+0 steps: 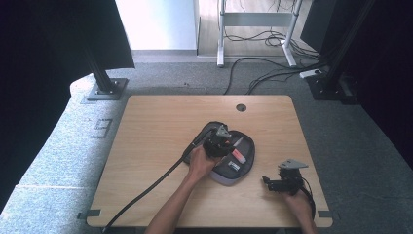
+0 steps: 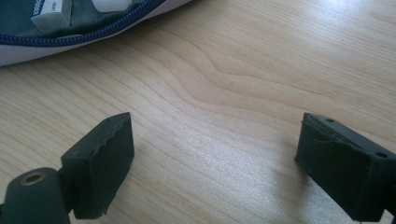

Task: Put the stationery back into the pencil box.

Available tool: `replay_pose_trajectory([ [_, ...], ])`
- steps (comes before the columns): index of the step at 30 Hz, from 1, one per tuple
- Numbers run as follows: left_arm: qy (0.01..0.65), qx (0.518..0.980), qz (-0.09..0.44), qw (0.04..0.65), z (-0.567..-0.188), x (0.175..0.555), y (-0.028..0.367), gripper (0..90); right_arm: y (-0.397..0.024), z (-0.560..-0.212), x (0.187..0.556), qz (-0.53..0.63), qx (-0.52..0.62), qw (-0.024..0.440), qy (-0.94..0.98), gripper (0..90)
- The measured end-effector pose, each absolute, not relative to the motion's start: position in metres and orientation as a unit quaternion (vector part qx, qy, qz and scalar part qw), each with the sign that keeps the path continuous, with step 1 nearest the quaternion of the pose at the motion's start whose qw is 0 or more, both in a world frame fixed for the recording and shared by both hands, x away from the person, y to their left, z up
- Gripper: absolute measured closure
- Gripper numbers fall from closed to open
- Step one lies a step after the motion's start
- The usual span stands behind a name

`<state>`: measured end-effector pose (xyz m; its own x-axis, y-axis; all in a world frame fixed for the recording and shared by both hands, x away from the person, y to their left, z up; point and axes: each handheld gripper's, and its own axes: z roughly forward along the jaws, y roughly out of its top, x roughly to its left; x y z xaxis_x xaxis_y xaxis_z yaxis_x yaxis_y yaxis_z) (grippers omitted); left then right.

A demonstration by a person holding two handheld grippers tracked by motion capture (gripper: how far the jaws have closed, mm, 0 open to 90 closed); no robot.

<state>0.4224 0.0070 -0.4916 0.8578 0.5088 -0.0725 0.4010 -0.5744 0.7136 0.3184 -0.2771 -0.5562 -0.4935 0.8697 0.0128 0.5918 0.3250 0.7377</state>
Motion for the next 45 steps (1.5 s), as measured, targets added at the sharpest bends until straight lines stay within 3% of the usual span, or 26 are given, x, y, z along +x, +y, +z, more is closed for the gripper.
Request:
replay_pose_trajectory([
  [13, 0.258, 0.887, 0.071, 0.375, -0.504, 0.425, 0.003, 78.8, -0.277, -0.556, 0.319, 0.351, 0.462, 0.198, 0.790, 10.6],
  [29, 0.255, 0.889, 0.085, 0.370, -0.493, 0.418, 0.007, 30.1, -0.277, -0.556, 0.319, 0.351, 0.462, 0.198, 0.790, 10.6],
  [37, 0.242, 0.898, 0.086, 0.358, -0.490, 0.410, 0.009, 17.8, -0.277, -0.556, 0.319, 0.351, 0.462, 0.199, 0.790, 10.6],
  [45, 0.236, 0.899, 0.078, 0.360, -0.484, 0.400, 0.021, 14.3, -0.277, -0.556, 0.318, 0.351, 0.463, 0.198, 0.789, 10.6],
])
